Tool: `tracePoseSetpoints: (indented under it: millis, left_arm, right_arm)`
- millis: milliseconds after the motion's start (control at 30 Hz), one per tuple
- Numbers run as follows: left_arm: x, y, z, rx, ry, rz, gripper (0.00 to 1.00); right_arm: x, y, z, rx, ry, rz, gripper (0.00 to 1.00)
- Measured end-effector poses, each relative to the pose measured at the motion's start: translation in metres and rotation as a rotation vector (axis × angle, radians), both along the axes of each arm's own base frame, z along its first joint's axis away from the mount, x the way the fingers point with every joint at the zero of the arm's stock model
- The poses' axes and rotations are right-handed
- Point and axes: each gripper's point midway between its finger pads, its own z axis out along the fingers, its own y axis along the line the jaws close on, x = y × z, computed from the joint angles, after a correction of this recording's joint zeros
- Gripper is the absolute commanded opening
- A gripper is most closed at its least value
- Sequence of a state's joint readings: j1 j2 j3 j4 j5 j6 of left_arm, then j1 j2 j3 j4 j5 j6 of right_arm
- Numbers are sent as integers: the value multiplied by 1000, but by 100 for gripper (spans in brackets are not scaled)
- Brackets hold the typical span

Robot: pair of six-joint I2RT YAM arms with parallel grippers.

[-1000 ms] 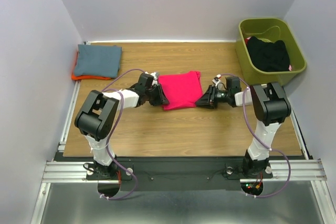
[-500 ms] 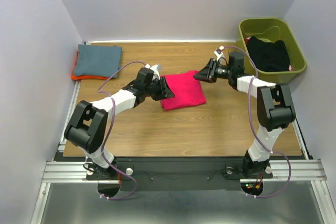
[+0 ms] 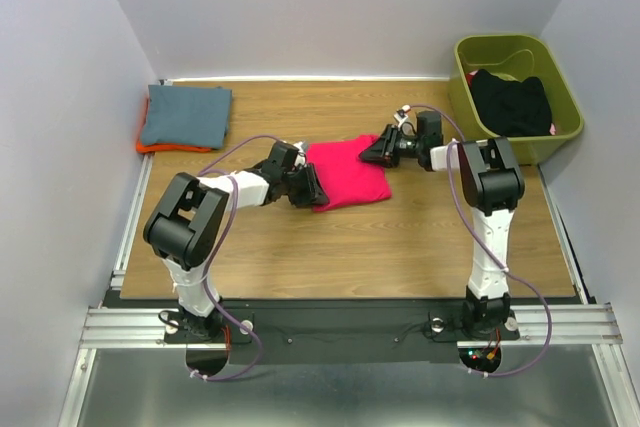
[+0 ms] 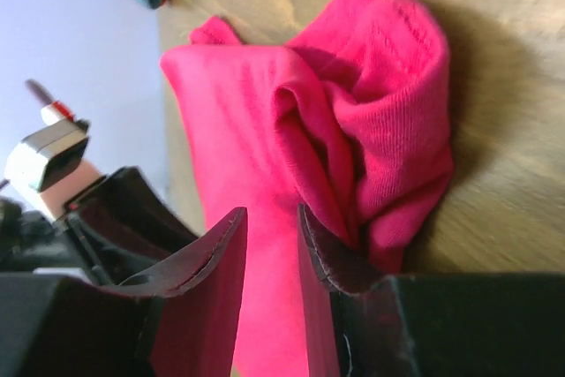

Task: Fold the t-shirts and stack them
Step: Fold the tshirt

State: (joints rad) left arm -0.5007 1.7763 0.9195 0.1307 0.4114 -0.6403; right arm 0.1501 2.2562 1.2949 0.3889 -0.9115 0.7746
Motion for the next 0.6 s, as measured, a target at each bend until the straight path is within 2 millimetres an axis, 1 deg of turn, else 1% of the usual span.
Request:
tracePoseSetpoints:
  millis: [33,100,133,167,200,233,300,333,367,400,467,500,533,600]
  left_arm:
    - [0,2,1,2,-2,6,41]
    - [-1,5,4,12,-5,16,46]
    - [-2,7,6,17,-4,22,52]
    - [-2,8,11,19,-14,28,55]
    - [-1,10,15,21,-22,34,59]
    - [-1,12,23,26,-37,45,62]
    - [1,17,40,31,-74,66,76]
    - [3,20,47,35,-93,76,79]
    - [5,22,57,38,-118,88,86]
    - [9,28,69,42,-148,112,90]
    - [15,40,87,52,-197,153,99]
    - [18,50,94,64,-219,182,99]
    - [21,59,100,74,-234,206,99]
    - [30,89,110,111,-266,281,99]
  right_arm:
    - [0,-1,1,-11,-11,0,37]
    - [0,-3,5,-43,-28,-1,39]
    - [-1,-4,9,-72,-45,-4,41]
    - [-1,-5,12,-89,-52,-7,41]
    - [-2,-6,21,-116,-76,-8,43]
    - [-3,-7,25,-135,-88,-8,44]
    - [-5,-9,48,-190,-149,-14,48]
    - [-7,-10,55,-214,-171,-12,48]
    - [-11,-7,66,-242,-204,-6,49]
    - [-17,-1,81,-285,-254,5,49]
    - [-30,16,97,-341,-319,42,50]
    - [-35,23,102,-372,-347,56,50]
    - [-48,43,109,-411,-395,103,50]
    - [-70,73,110,-485,-457,184,50]
